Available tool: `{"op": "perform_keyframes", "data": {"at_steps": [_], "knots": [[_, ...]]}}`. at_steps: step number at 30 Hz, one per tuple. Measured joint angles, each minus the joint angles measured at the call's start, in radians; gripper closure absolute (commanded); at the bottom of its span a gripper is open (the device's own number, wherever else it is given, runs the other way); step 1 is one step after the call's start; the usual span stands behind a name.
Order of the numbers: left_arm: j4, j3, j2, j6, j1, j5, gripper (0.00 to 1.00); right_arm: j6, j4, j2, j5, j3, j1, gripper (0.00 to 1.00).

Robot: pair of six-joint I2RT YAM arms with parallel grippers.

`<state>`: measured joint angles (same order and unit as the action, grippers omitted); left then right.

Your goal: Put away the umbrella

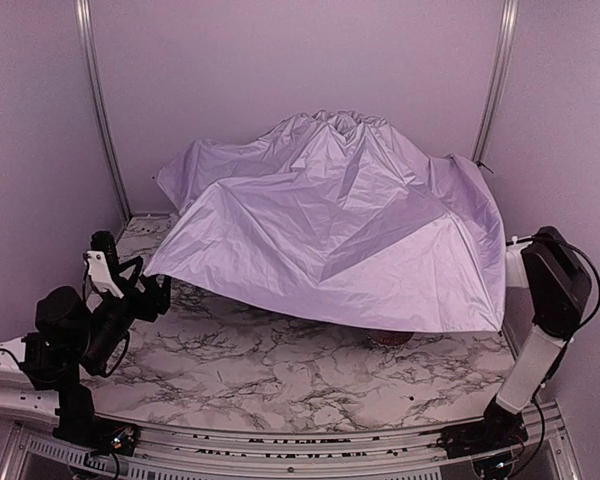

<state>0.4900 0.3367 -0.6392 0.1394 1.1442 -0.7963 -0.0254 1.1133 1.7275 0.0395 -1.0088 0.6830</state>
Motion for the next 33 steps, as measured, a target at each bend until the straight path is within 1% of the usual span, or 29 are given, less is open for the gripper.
{"op": "perform_keyframes", "data": {"at_steps": [2, 3, 6, 9, 12, 17, 23, 28, 33], "knots": [[-0.146, 0.067, 0.067, 0.039, -0.014, -0.082, 0.24, 0.0, -0.022, 0.0, -0.017, -0.014, -0.015, 0.9], [-0.17, 0.079, 0.077, 0.045, -0.02, -0.098, 0.24, 0.001, -0.032, 0.0, -0.024, -0.021, -0.018, 0.9], [-0.307, 0.145, 0.123, 0.077, -0.028, -0.159, 0.25, 0.009, -0.062, 0.0, -0.047, -0.042, -0.023, 0.9], [-0.393, 0.208, 0.121, 0.085, -0.031, -0.193, 0.25, 0.018, -0.087, 0.0, -0.077, -0.06, -0.023, 0.9], [-0.46, 0.302, 0.062, 0.079, -0.031, -0.215, 0.24, 0.02, -0.104, -0.002, -0.103, -0.069, -0.023, 0.9], [-0.518, 0.46, -0.065, 0.051, -0.031, -0.209, 0.24, 0.01, -0.162, -0.016, -0.152, -0.109, -0.023, 0.9], [-0.534, 0.59, -0.12, 0.006, -0.031, -0.153, 0.24, -0.032, -0.225, -0.048, -0.204, -0.233, -0.019, 0.9], [-0.541, 0.672, -0.16, -0.04, -0.031, -0.073, 0.24, -0.038, -0.224, -0.09, -0.212, -0.323, -0.003, 0.89], [-0.546, 0.752, -0.214, -0.064, -0.031, 0.016, 0.24, -0.039, -0.184, -0.108, -0.214, -0.336, 0.016, 0.89]]}}
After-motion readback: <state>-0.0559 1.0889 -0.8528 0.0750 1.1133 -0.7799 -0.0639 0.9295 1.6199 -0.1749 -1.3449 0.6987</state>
